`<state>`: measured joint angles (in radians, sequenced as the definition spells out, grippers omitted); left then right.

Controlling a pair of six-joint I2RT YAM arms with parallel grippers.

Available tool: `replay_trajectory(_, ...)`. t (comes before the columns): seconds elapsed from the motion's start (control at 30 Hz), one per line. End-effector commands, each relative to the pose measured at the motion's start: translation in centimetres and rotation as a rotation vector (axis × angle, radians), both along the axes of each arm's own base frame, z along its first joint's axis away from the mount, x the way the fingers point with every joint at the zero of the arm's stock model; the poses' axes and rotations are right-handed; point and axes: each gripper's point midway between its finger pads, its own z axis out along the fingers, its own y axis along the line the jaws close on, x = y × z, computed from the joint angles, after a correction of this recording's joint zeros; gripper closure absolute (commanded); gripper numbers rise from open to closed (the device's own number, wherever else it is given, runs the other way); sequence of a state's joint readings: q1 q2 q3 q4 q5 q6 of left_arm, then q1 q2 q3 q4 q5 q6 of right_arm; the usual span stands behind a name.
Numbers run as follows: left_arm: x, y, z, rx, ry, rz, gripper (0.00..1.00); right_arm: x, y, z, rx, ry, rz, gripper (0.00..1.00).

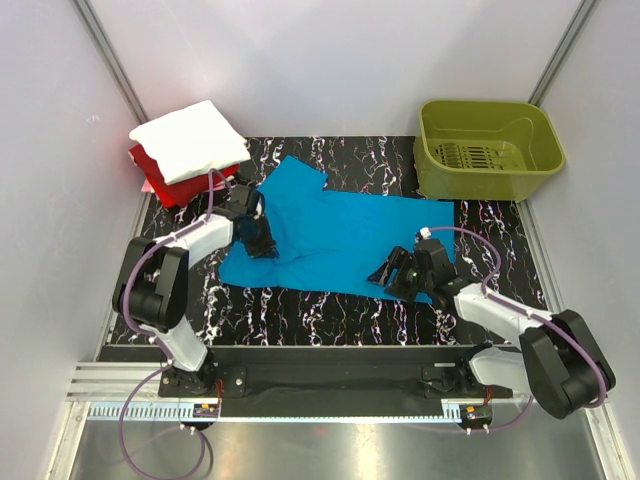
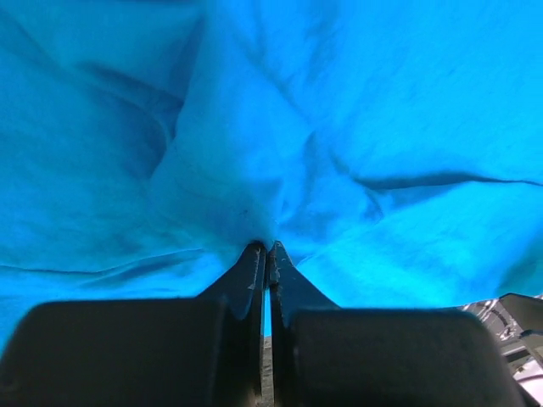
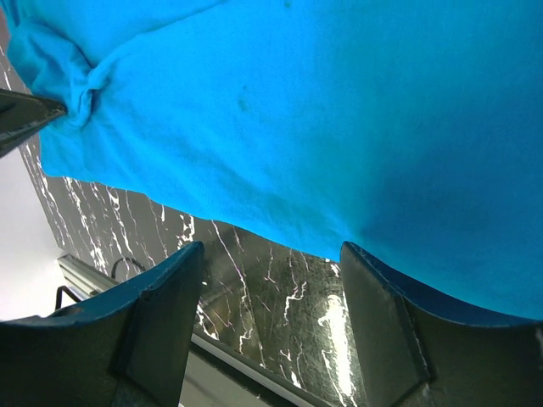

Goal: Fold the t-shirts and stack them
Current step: Fold the tshirt

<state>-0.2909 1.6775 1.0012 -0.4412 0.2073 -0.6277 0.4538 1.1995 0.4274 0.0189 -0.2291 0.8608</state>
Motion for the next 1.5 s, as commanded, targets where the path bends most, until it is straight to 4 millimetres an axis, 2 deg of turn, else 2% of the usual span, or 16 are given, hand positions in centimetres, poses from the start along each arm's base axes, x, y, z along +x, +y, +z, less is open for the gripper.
replay_trajectory(0.0,2.7,-0.6,2.2,0.005,-0.078,-0.011,1.00,1.5,1.0,1.9,0.030,-0.059,0.009,0.28)
replay_trajectory(0.13,5.0,-1.0,4.1,0.027,-0.080,-0.034,0.98,1.5,1.1,1.8,0.028,-0.051,0.011,0.27)
replay_trajectory(0.2,6.1,-1.3,3.5,0.044,-0.057,-0.057,0.94,1.5,1.1,1.8,0.030,-0.052,0.011,0.27)
replay_trajectory(0.27,8.2,-1.6,4.8,0.061,-0.075,-0.076,0.85,1.5,1.1,1.7,0.028,-0.048,0.011,0.27)
replay_trajectory(0.3,8.9,-1.7,3.3,0.072,-0.038,-0.084,0.82,1.5,1.1,1.7,0.027,-0.047,0.014,0.27)
replay_trajectory(0.37,11.2,-2.4,5.0,0.057,-0.050,-0.113,0.74,1.5,1.2,1.7,0.029,-0.044,0.014,0.27)
replay_trajectory(0.4,11.7,-2.6,3.5,0.056,-0.007,-0.126,0.72,1.5,1.1,1.6,0.027,-0.044,0.014,0.27)
replay_trajectory(0.43,13.7,-3.2,5.6,0.048,-0.062,-0.129,0.69,1.5,1.2,1.6,0.026,-0.042,0.016,0.28)
replay_trajectory(0.53,14.5,-3.7,7.3,0.036,-0.076,-0.141,0.49,1.5,1.1,1.6,0.025,-0.041,0.014,0.27)
replay_trajectory(0.67,13.7,-2.9,10.5,0.047,-0.137,-0.137,0.40,1.6,1.2,1.5,0.026,-0.037,0.018,0.27)
replay_trajectory(0.73,12.3,-2.0,9.8,0.080,-0.123,-0.134,0.41,1.6,1.3,1.4,0.025,-0.033,0.021,0.27)
replay_trajectory(0.8,11.2,-0.9,11.0,0.116,-0.162,-0.120,0.43,1.6,1.3,1.4,0.024,-0.030,0.022,0.27)
replay_trajectory(0.83,10.0,-0.3,9.3,0.137,-0.133,-0.119,0.43,1.6,1.3,1.4,0.024,-0.030,0.021,0.27)
replay_trajectory(0.9,8.7,0.6,9.6,0.157,-0.155,-0.105,0.44,1.6,1.3,1.3,0.023,-0.027,0.021,0.27)
replay_trajectory(1.1,5.2,1.4,5.1,0.158,-0.092,-0.100,0.48,1.7,1.5,1.2,0.023,-0.019,0.028,0.27)
replay_trajectory(1.47,6.3,0.6,1.7,0.126,-0.063,-0.069,0.49,1.7,1.5,1.0,0.019,-0.011,0.028,0.27)
